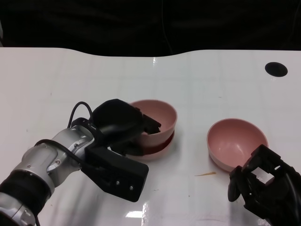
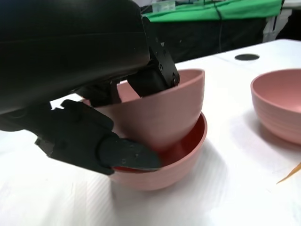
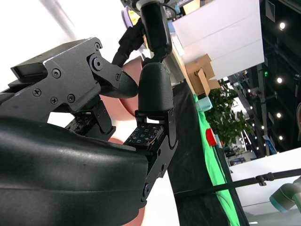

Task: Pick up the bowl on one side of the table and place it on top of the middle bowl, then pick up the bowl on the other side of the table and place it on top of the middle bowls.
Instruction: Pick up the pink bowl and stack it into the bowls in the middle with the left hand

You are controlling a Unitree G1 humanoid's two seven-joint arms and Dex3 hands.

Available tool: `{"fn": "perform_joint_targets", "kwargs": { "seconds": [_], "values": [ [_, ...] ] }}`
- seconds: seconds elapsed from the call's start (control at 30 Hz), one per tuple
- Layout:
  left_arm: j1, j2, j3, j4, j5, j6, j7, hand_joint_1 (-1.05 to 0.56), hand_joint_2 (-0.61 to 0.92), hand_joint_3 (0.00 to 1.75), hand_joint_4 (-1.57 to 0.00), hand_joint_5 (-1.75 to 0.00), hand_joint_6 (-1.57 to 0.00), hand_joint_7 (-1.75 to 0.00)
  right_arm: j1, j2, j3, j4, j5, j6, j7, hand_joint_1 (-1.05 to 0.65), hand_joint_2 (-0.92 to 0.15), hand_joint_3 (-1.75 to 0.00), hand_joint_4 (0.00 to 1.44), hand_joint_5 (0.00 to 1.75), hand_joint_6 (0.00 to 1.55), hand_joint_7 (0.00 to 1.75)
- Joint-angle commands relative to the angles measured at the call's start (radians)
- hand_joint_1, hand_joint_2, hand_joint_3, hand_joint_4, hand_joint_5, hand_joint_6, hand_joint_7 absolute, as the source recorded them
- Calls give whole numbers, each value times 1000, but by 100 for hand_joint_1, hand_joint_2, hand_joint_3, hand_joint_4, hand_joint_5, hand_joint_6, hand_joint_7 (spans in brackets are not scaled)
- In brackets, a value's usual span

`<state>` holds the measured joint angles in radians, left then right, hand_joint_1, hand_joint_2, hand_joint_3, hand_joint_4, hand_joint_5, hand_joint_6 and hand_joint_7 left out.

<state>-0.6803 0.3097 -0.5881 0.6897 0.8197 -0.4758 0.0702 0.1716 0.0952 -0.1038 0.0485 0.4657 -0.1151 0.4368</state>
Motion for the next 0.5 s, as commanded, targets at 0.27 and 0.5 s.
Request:
{"fn": "perform_joint_targets", "kwargs": {
  "seconds": [0.27,0.5],
  "values": [
    [25,25,-8,-28,23,37,1,-96,92,62,-11,-1,-36,-1,-9,-14,-15,2,11,6,2,-7,-61,-98,85,174,79,142],
    [34,26,-9,-32,28,37,13,-93,92,59,-13,-1,-40,-2,-15,-14,-23,17,12,-3,11,-7,-61,-97,85,174,79,141]
  ]
}}
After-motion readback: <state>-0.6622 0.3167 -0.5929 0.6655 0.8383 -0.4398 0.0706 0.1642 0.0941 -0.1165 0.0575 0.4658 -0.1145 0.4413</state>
